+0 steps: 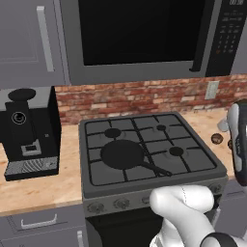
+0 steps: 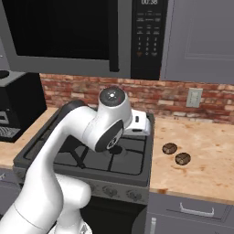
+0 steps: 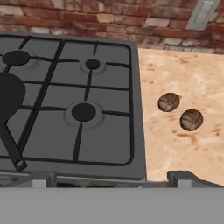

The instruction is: Put the potato and potato in the pan. Then turn on the front left burner and set the heat to medium.

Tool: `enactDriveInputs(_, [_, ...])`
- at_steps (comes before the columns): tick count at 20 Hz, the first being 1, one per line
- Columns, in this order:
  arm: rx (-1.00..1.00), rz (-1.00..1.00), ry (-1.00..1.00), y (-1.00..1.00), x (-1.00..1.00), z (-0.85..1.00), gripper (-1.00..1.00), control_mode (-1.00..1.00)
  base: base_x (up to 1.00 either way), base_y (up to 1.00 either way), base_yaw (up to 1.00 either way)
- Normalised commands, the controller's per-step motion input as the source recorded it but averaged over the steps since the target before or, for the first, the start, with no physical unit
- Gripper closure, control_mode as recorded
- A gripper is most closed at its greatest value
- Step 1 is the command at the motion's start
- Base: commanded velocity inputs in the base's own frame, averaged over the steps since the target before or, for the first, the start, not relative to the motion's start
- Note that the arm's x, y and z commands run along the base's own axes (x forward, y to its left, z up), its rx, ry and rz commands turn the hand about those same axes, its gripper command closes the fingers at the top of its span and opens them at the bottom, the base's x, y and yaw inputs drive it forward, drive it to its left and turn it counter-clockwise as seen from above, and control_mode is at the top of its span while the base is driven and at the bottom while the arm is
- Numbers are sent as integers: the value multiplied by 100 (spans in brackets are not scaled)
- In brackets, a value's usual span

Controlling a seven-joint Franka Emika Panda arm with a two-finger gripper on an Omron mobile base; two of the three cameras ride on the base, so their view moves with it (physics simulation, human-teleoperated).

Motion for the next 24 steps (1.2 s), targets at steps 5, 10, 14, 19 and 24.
enactDriveInputs(5, [-16, 0, 9, -7, 45, 2, -100, -100, 0, 0, 0])
enactDriveInputs(10, [-17, 0, 22, -49, 40, 12, -100, -100, 0, 0, 0])
enactDriveInputs(14, [-12, 0, 16, -45, 20, 0, -100, -100, 0, 0, 0])
enactDriveInputs(19, [0, -1, 2, -48, 7, -6, -100, -100, 0, 0, 0])
enactDriveInputs(24, [0, -2, 4, -34, 0, -34, -100, -100, 0, 0, 0])
